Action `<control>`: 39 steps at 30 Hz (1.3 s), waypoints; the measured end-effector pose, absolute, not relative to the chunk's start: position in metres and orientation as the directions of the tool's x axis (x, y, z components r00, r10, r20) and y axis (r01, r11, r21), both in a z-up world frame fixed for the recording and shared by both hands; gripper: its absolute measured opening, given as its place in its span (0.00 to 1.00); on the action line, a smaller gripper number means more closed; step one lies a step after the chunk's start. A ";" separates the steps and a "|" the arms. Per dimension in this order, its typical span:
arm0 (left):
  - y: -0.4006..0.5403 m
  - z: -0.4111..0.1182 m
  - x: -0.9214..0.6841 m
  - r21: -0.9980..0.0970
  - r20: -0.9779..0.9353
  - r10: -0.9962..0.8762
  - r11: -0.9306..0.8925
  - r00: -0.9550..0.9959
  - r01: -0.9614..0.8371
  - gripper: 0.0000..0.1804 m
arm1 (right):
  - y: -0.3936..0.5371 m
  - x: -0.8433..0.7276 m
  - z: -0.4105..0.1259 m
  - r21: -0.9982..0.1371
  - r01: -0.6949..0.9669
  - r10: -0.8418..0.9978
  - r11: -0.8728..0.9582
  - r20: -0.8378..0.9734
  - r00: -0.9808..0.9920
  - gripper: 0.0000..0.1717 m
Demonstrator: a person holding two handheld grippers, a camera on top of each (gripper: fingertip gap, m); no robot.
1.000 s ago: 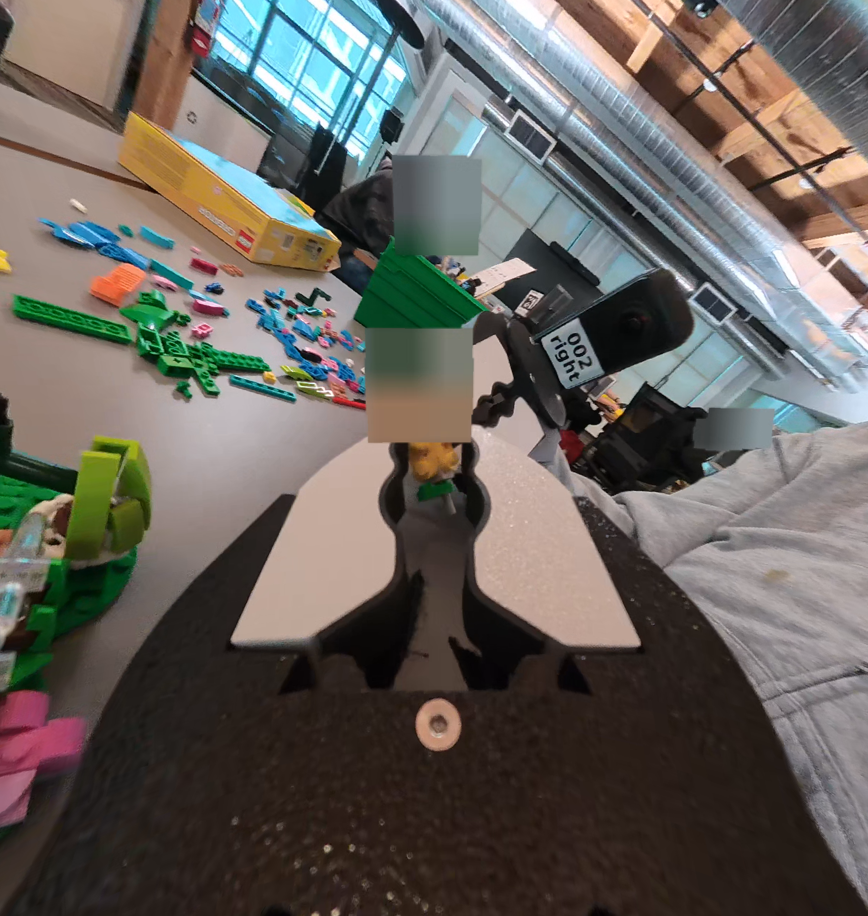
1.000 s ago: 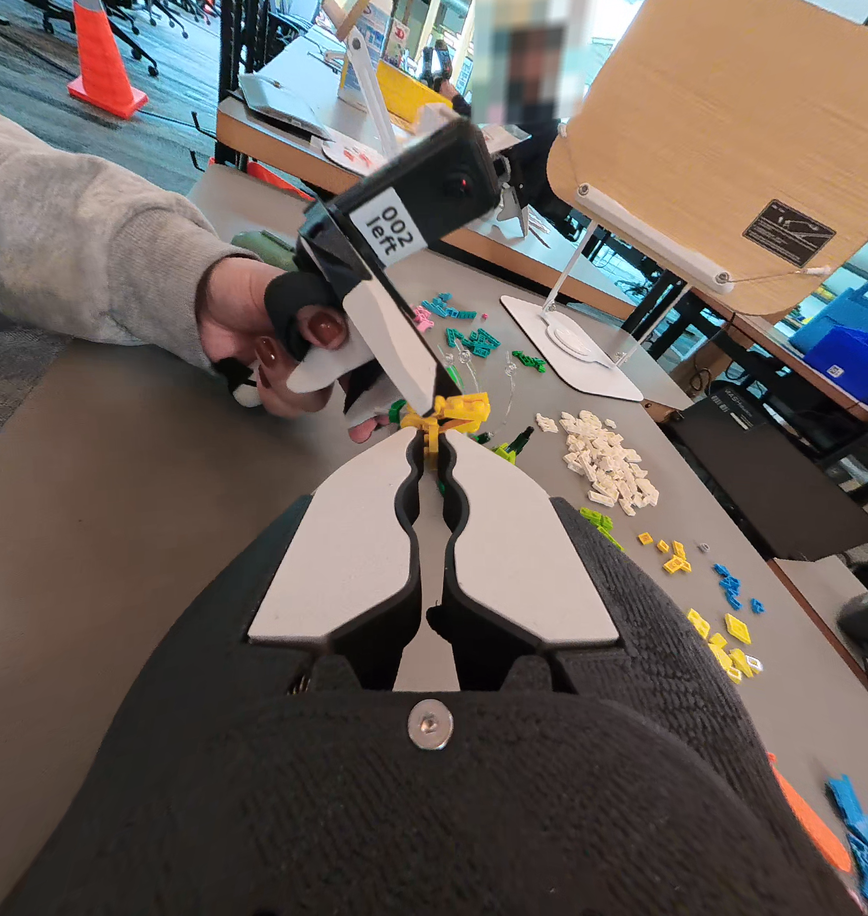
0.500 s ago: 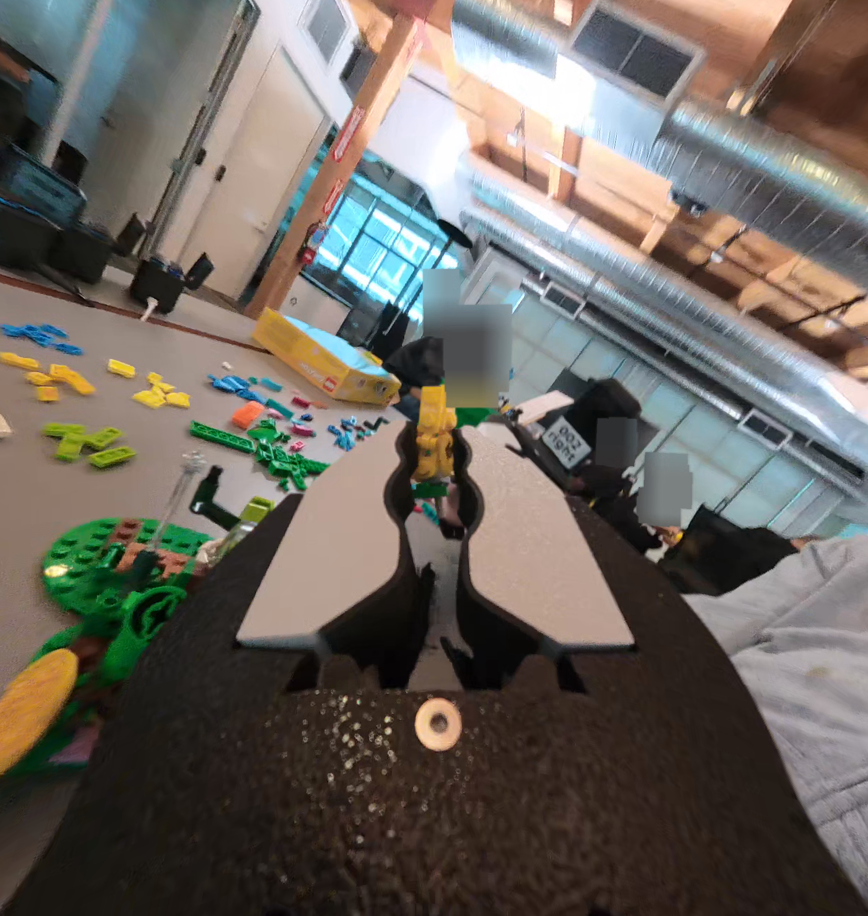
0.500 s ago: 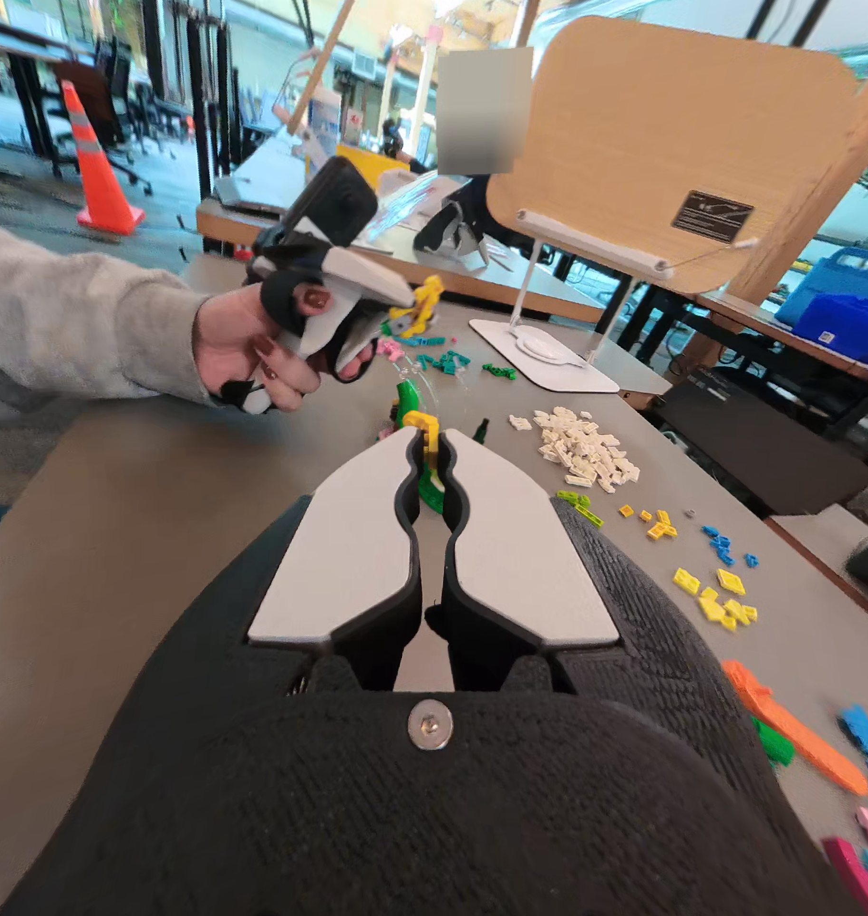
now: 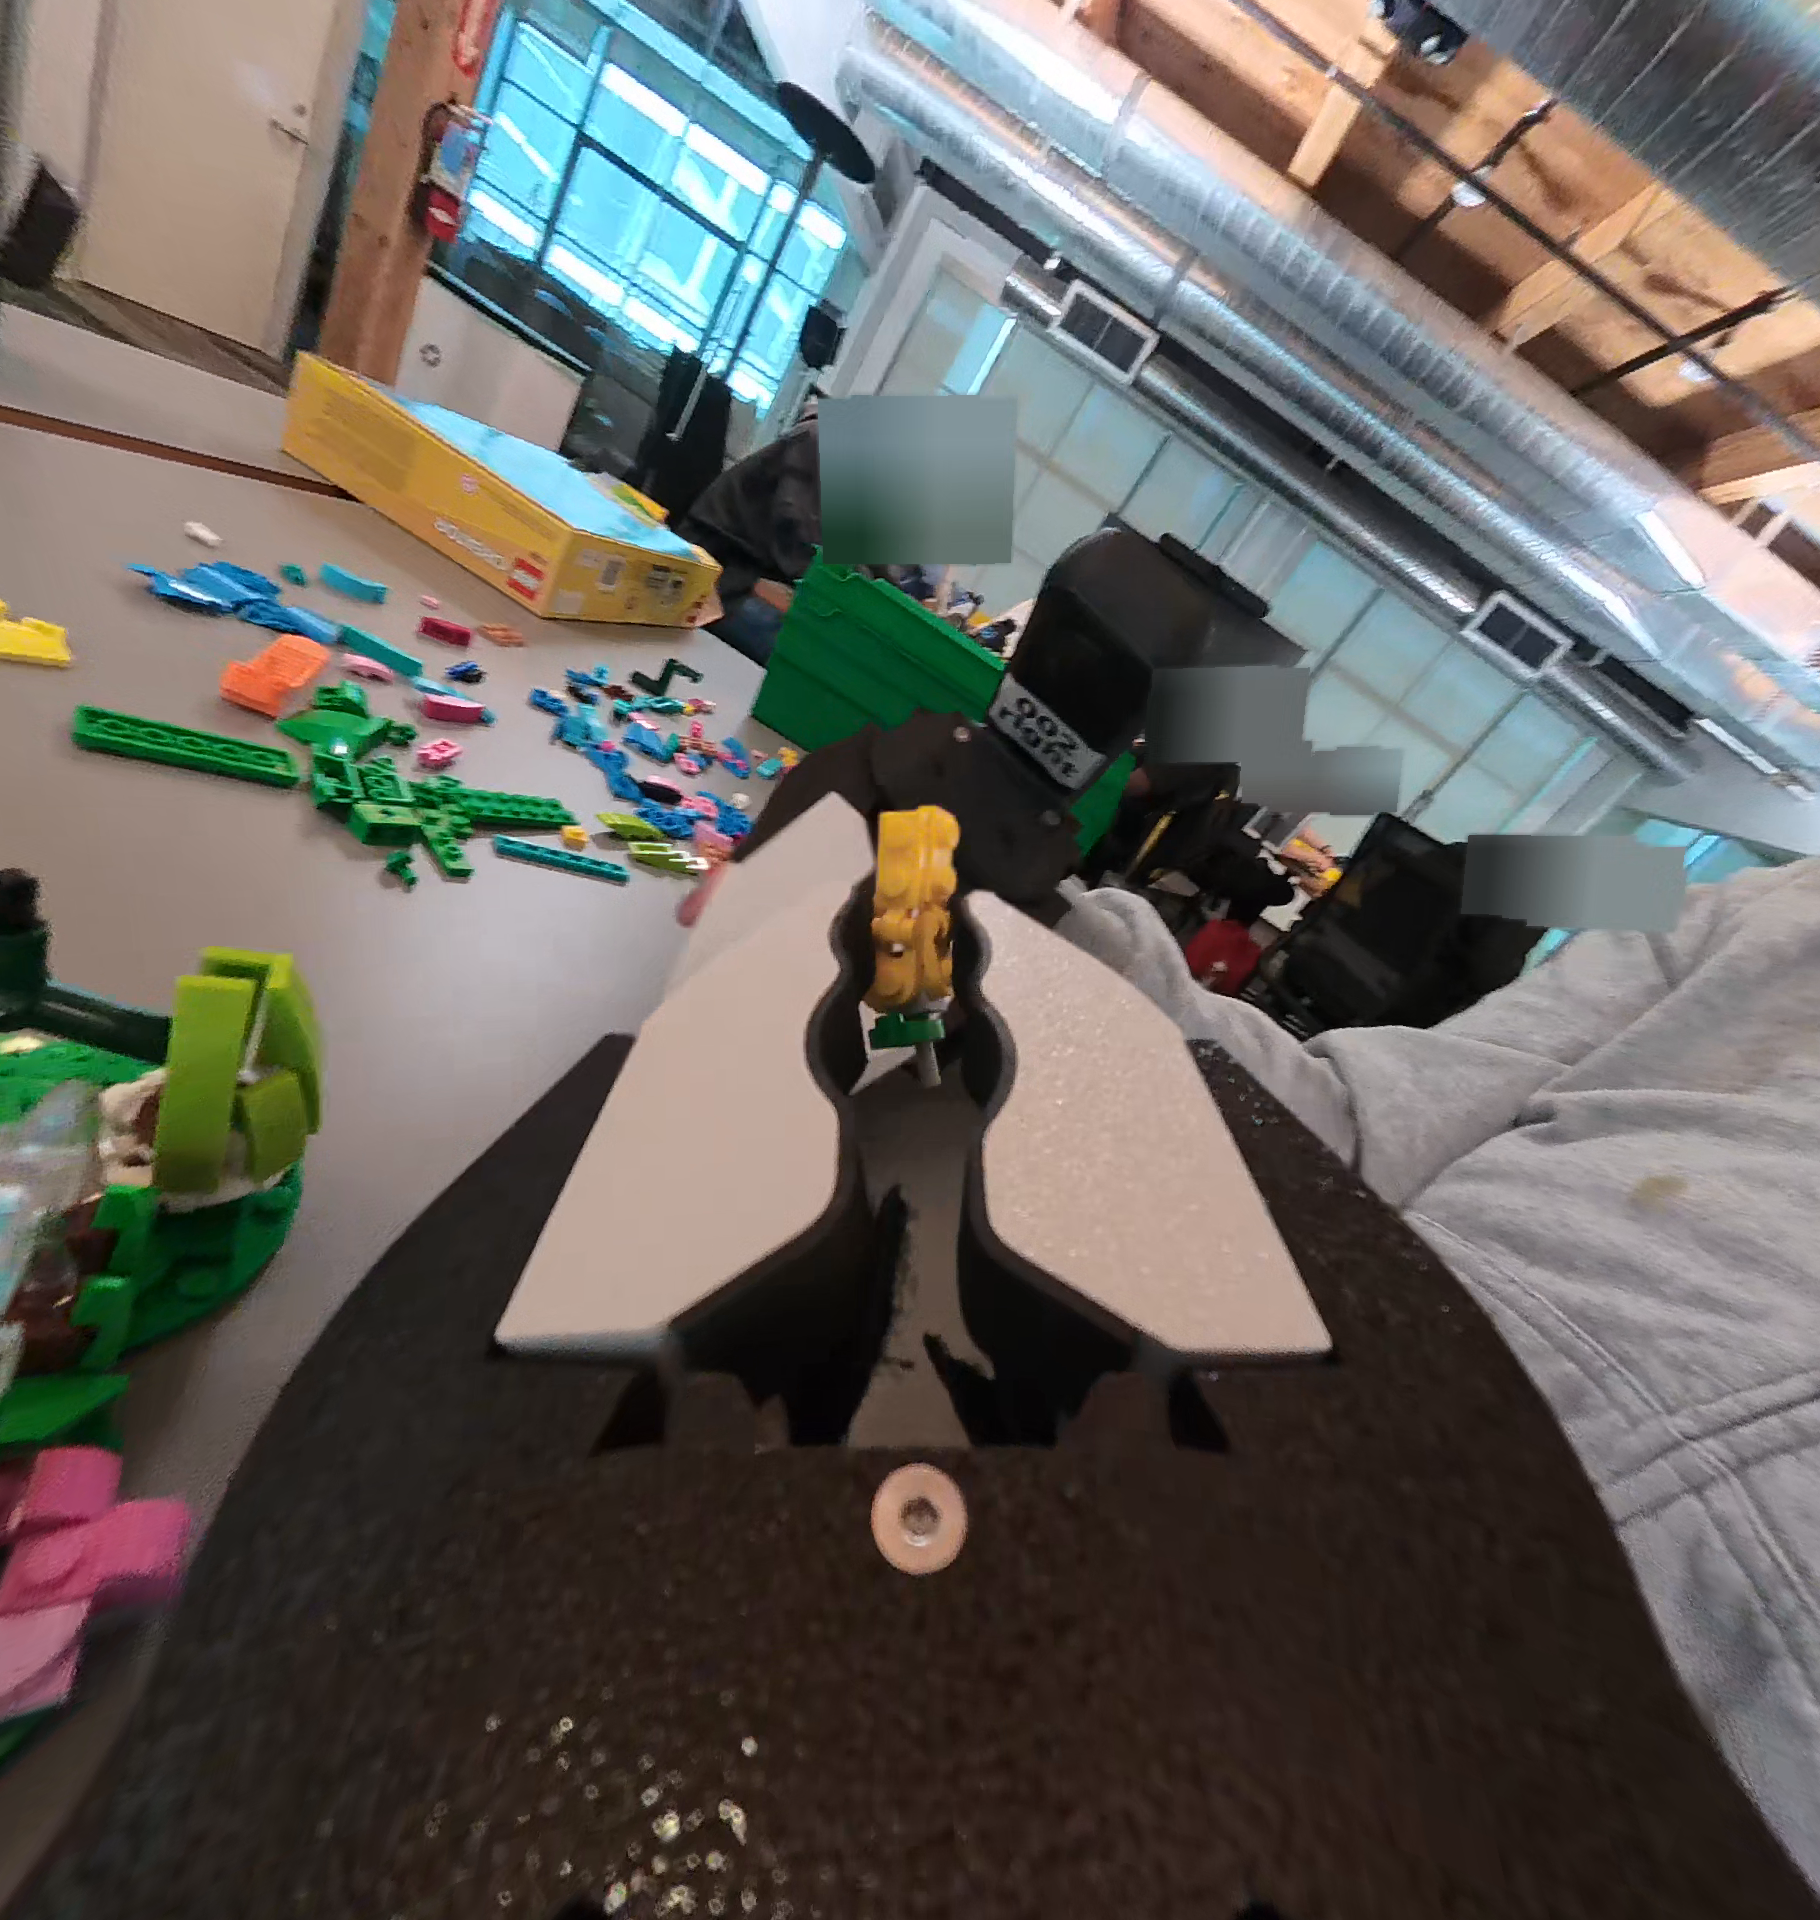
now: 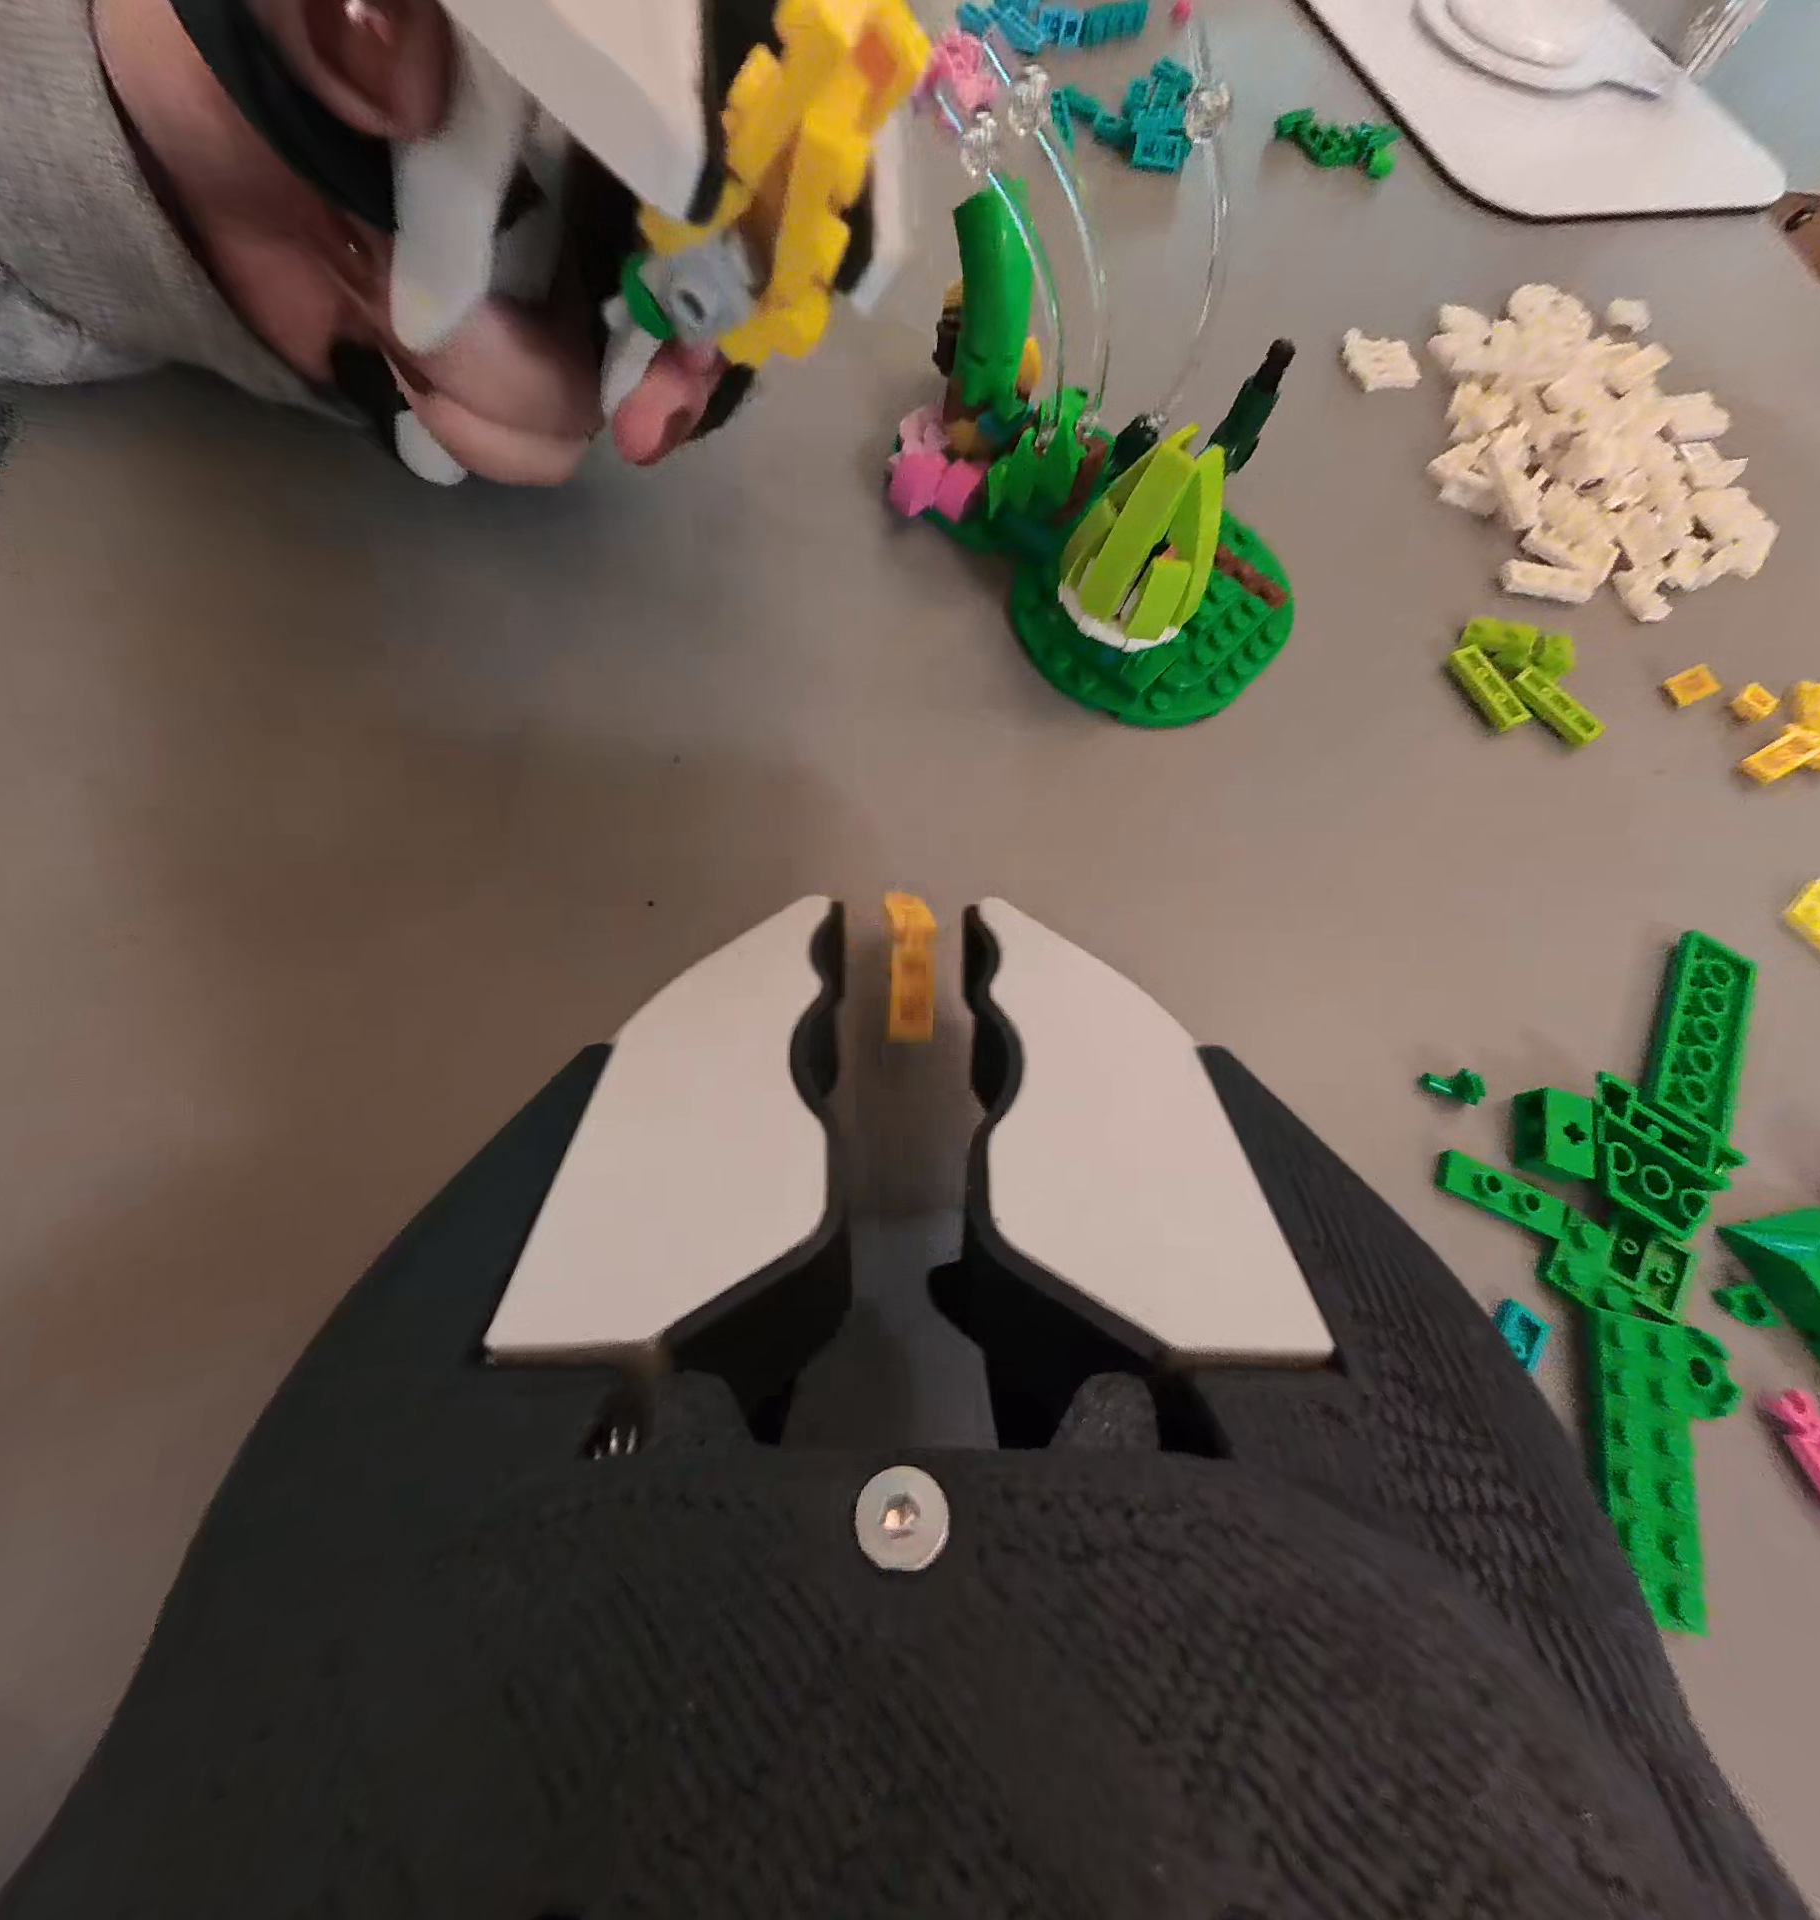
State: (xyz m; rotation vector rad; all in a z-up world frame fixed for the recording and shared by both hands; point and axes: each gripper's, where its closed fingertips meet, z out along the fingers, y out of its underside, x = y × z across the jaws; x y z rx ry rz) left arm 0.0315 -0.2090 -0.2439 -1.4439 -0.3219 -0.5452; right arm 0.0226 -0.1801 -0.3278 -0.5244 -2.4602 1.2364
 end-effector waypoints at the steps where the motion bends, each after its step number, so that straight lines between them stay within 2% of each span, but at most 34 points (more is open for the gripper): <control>1: -0.209 -0.242 0.035 -0.842 0.523 -0.191 0.032 0.830 0.538 0.08 | -0.182 0.022 -0.323 -0.833 0.151 0.465 0.533 0.139 -0.875 0.11; 3: -0.211 -0.235 0.047 -0.814 0.547 -0.312 0.019 0.777 0.580 0.08 | -0.188 0.025 -0.303 -0.896 0.083 0.455 0.436 0.140 -0.880 0.16; 5: -0.217 -0.224 0.059 -0.740 0.594 -0.474 -0.005 0.650 0.673 0.08 | -0.197 0.035 -0.276 -0.959 0.045 0.412 0.279 0.077 -0.908 0.20; 8: -0.217 -0.224 0.064 -0.698 0.624 -0.527 -0.044 0.577 0.714 0.08 | -0.206 0.056 -0.235 -0.999 0.049 0.279 0.018 -0.042 -0.959 0.15; 10: -0.216 -0.225 0.068 -0.713 0.615 -0.531 -0.059 0.583 0.698 0.08 | -0.210 0.063 -0.221 -0.996 0.057 0.226 -0.065 -0.070 -0.972 0.14; 15: -0.210 -0.234 0.072 -0.749 0.608 -0.486 -0.089 0.628 0.656 0.08 | -0.221 0.063 -0.233 -0.997 0.074 0.221 -0.001 -0.072 -0.973 0.13; 18: -0.210 -0.234 0.067 -0.746 0.614 -0.462 -0.074 0.640 0.662 0.08 | -0.217 0.060 -0.231 -0.999 0.038 0.254 -0.002 -0.037 -0.966 0.03; 21: -0.209 -0.236 0.061 -0.768 0.596 -0.416 -0.043 0.687 0.640 0.08 | -0.216 0.055 -0.232 -1.000 0.021 0.296 0.012 -0.017 -0.955 0.01; 25: -0.210 -0.233 0.055 -0.853 0.481 -0.325 0.042 0.814 0.520 0.08 | -0.209 0.042 -0.235 -0.999 -0.013 0.390 0.051 0.032 -0.920 0.00; 28: -0.206 -0.241 0.052 -0.907 0.405 -0.230 0.022 0.885 0.421 0.08 | -0.209 0.041 -0.237 -0.998 -0.013 0.395 0.056 0.034 -0.918 0.00; 31: -0.207 -0.241 0.058 -0.889 0.437 -0.292 0.002 0.851 0.457 0.08 | -0.212 0.049 -0.233 -0.999 0.046 0.320 -0.005 -0.045 -0.946 0.00; 33: -0.208 -0.239 0.062 -0.878 0.453 -0.340 -0.010 0.824 0.478 0.08 | -0.214 0.059 -0.231 -0.995 0.097 0.233 -0.038 -0.103 -0.967 0.05; 39: -0.211 -0.239 0.084 -0.858 0.485 -0.482 -0.099 0.730 0.504 0.08 | -0.222 0.073 -0.233 -0.993 0.117 0.141 -0.021 -0.119 -0.983 0.08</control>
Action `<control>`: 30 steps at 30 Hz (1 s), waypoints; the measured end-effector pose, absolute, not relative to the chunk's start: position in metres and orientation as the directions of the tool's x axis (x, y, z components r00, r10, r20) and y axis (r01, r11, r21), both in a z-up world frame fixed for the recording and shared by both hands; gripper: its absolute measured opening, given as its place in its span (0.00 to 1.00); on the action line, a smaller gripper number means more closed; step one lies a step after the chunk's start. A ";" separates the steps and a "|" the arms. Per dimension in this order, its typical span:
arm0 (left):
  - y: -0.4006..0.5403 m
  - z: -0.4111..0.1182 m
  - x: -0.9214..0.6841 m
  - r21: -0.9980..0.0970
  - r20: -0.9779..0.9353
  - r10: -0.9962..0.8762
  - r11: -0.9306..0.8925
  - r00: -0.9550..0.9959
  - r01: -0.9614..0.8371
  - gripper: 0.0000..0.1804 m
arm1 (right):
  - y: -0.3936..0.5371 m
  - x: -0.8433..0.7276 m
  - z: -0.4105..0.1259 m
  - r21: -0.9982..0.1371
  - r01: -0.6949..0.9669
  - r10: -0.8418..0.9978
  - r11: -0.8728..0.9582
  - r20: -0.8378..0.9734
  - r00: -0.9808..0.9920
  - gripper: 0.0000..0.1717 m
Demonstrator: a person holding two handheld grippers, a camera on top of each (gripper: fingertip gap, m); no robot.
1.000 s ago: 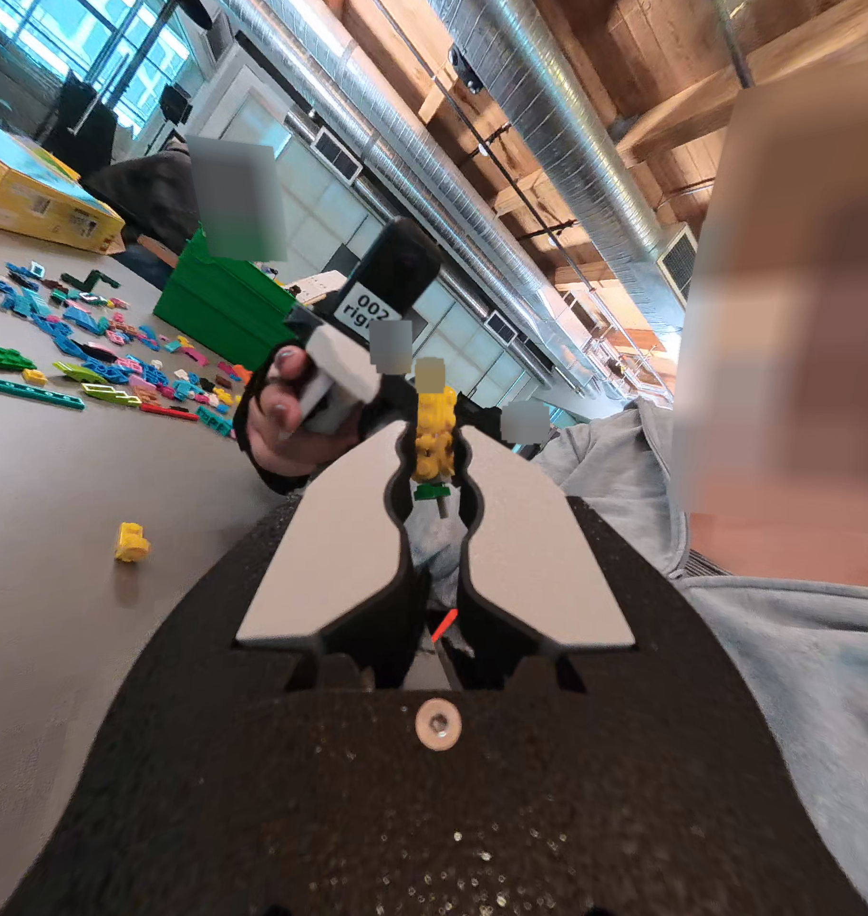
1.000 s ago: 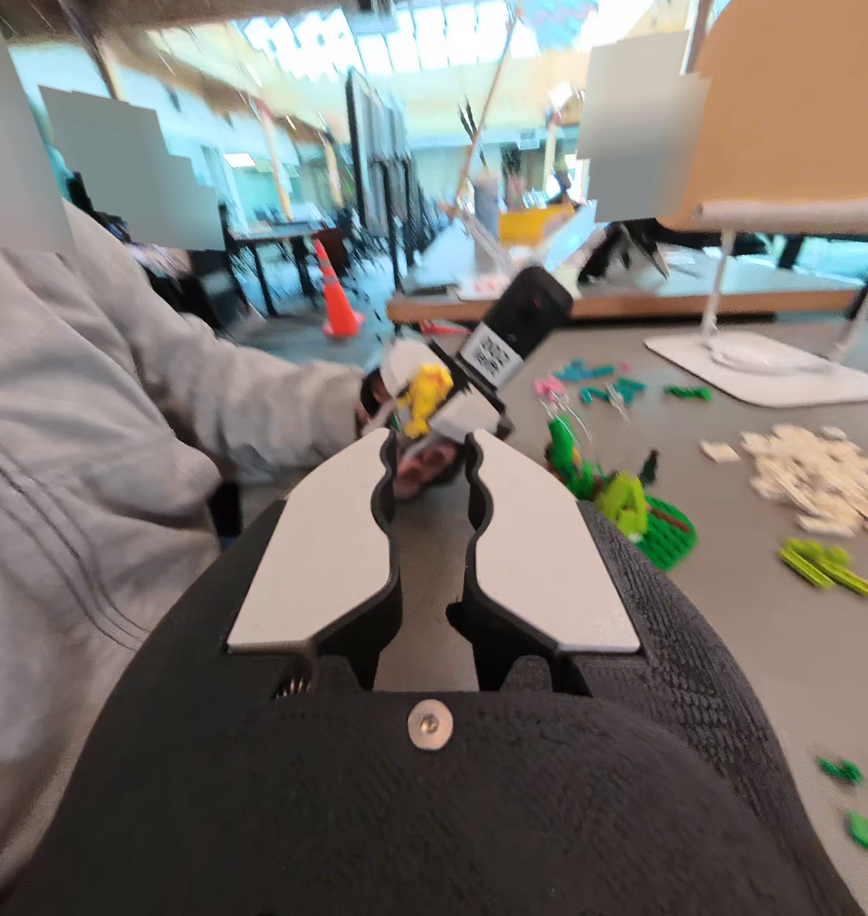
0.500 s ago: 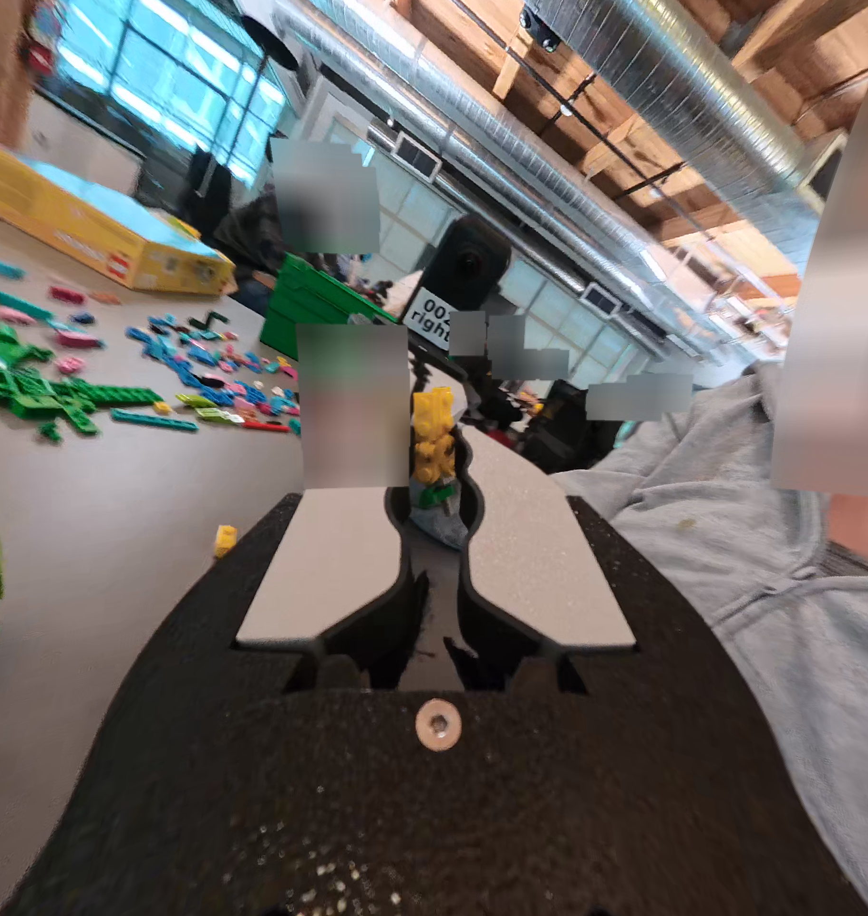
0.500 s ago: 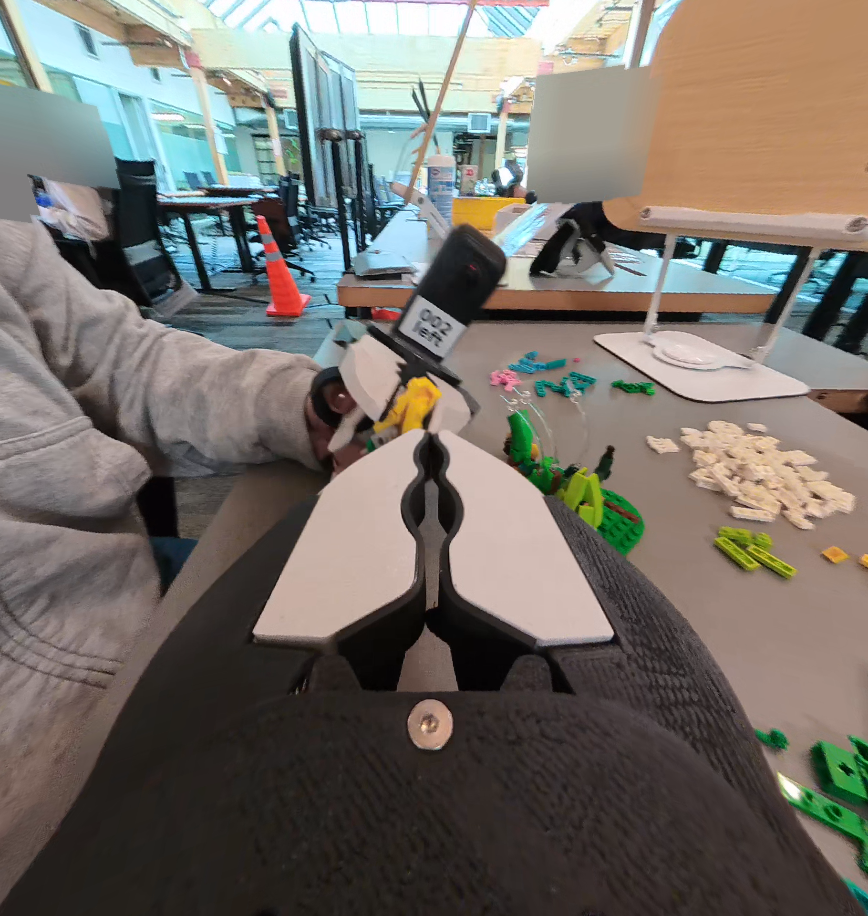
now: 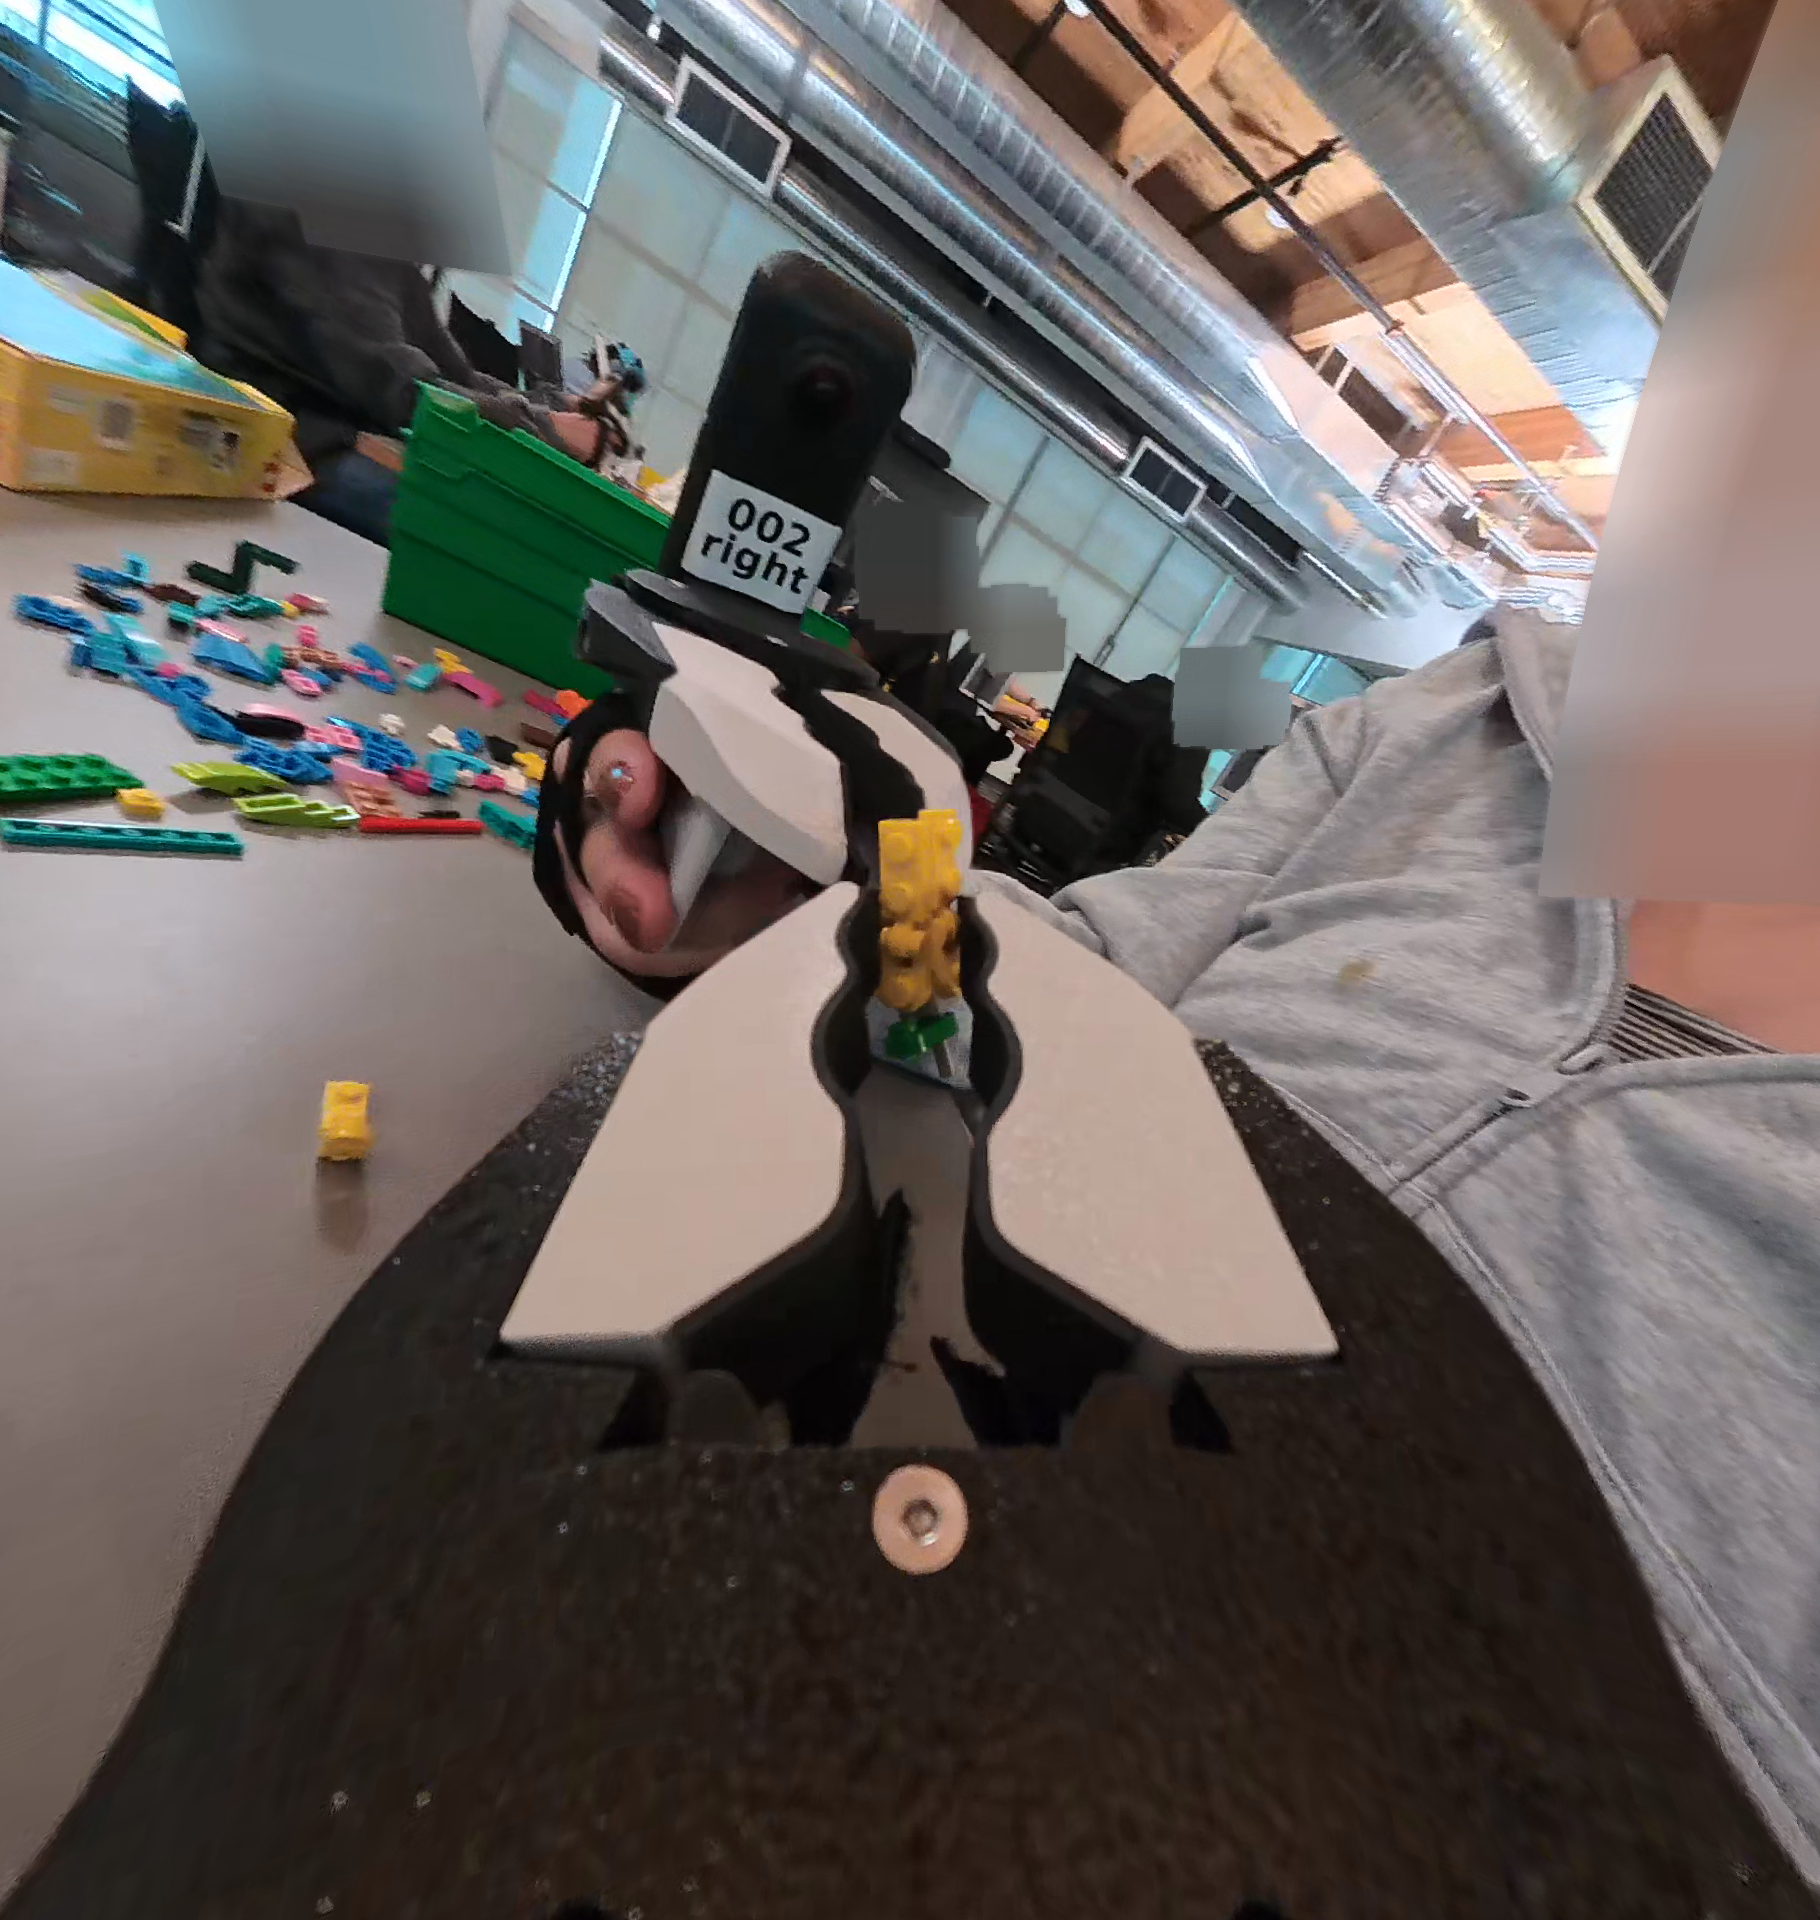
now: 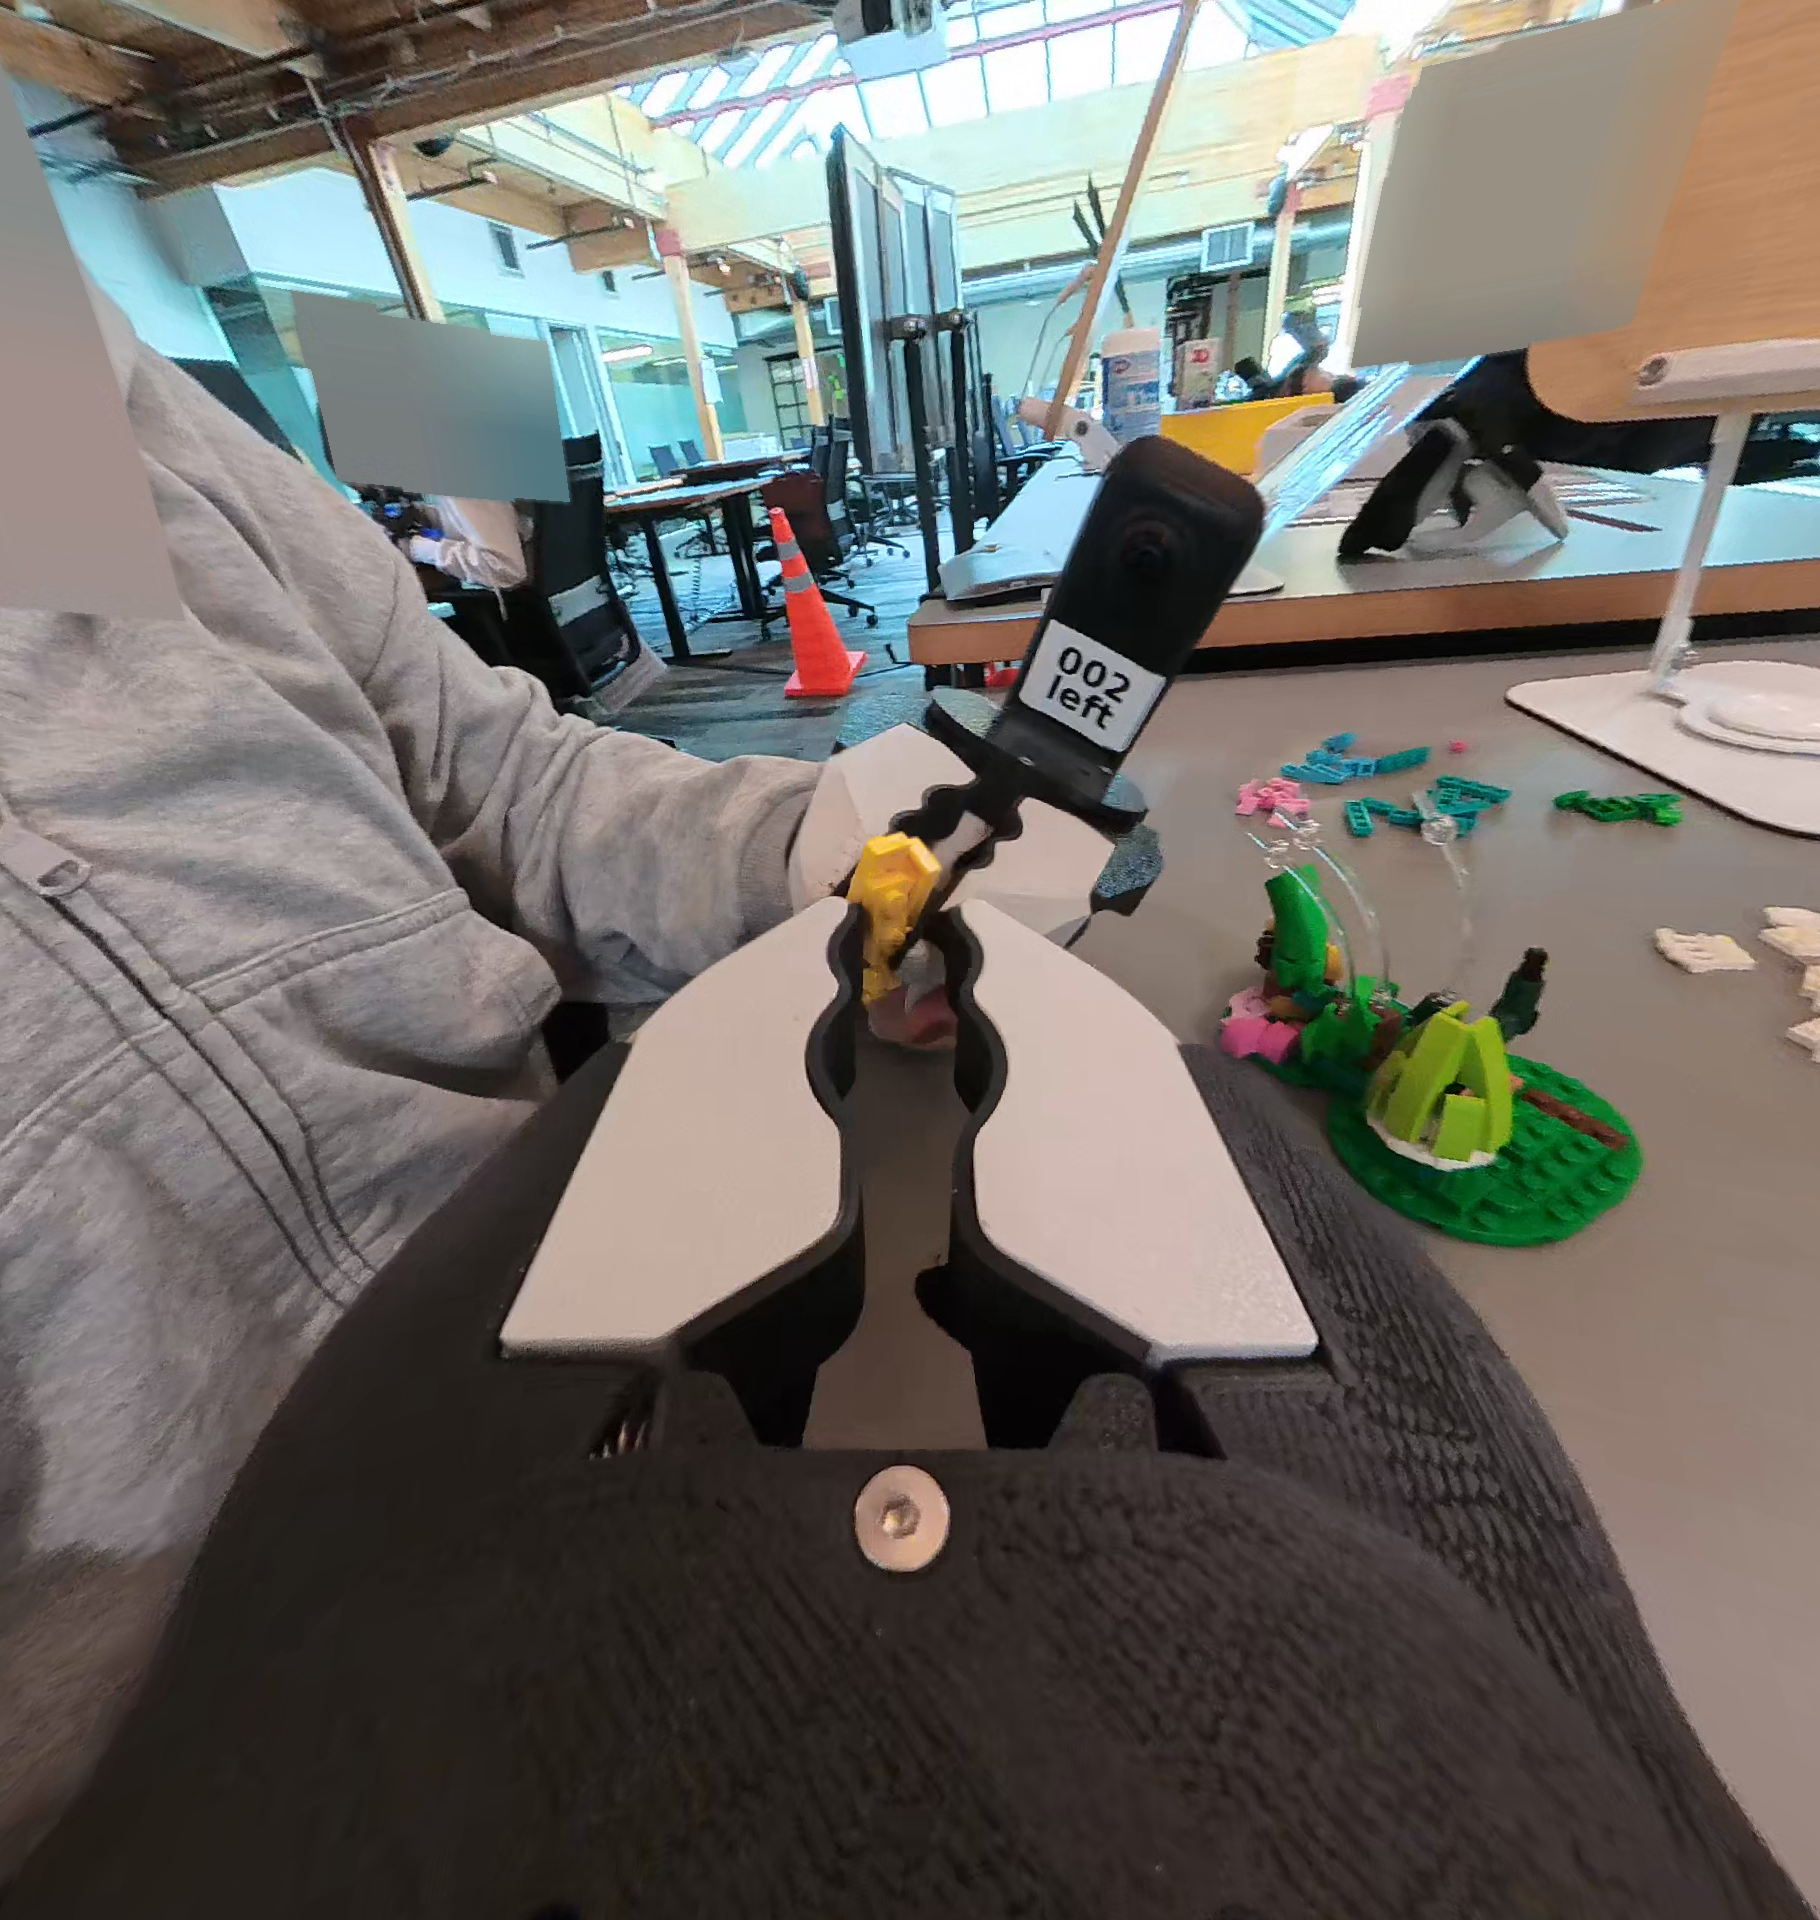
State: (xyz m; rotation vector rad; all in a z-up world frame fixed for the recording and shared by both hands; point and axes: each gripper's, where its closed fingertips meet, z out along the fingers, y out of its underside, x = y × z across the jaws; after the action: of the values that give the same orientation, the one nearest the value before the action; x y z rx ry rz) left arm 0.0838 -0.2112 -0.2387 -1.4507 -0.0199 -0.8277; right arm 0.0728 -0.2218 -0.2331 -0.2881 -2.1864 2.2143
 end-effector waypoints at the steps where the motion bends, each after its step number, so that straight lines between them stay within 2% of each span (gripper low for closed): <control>1: -0.212 -0.239 0.086 -0.859 0.484 -0.493 -0.107 0.723 0.502 0.08 | -0.223 0.075 -0.233 -0.992 0.124 0.125 -0.020 -0.126 -0.984 0.08; 5: -0.213 -0.240 0.094 -0.857 0.489 -0.526 -0.143 0.695 0.495 0.08 | -0.224 0.083 -0.234 -0.993 0.120 0.080 -0.012 -0.121 -0.989 0.08; 8: -0.215 -0.241 0.099 -0.837 0.521 -0.557 -0.183 0.647 0.516 0.08 | -0.226 0.088 -0.234 -0.992 0.128 0.044 -0.002 -0.128 -0.991 0.04; 12: -0.212 -0.240 0.087 -0.832 0.522 -0.504 -0.124 0.688 0.540 0.08 | -0.223 0.076 -0.234 -0.993 0.115 0.123 -0.001 -0.114 -0.986 0.03; 16: -0.207 -0.240 0.069 -0.844 0.507 -0.393 -0.046 0.767 0.534 0.22 | -0.215 0.054 -0.237 -0.998 0.053 0.287 0.027 -0.043 -0.957 0.03; 18: -0.204 -0.244 0.059 -0.885 0.449 -0.288 -0.012 0.846 0.466 0.24 | -0.210 0.044 -0.239 -0.999 0.022 0.360 0.050 -0.002 -0.933 0.03; 21: -0.203 -0.251 0.046 -0.950 0.309 -0.122 -0.003 0.943 0.311 0.18 | -0.208 0.039 -0.242 -0.996 -0.003 0.402 0.085 0.037 -0.915 0.03; 24: -0.204 -0.253 0.040 -0.969 0.245 -0.052 -0.008 0.968 0.245 0.09 | -0.210 0.037 -0.244 -0.995 -0.007 0.412 0.103 0.049 -0.910 0.03; 30: -0.206 -0.252 0.033 -0.977 0.212 0.006 -0.002 0.977 0.212 0.08 | -0.210 0.032 -0.244 -0.996 0.009 0.442 0.093 0.034 -0.896 0.03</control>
State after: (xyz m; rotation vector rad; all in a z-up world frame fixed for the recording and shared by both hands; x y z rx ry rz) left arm 0.0330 -0.2064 -0.2523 -1.5667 -0.1717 -0.1632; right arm 0.0319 -0.2103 -0.2439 -0.4452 -2.0526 1.8658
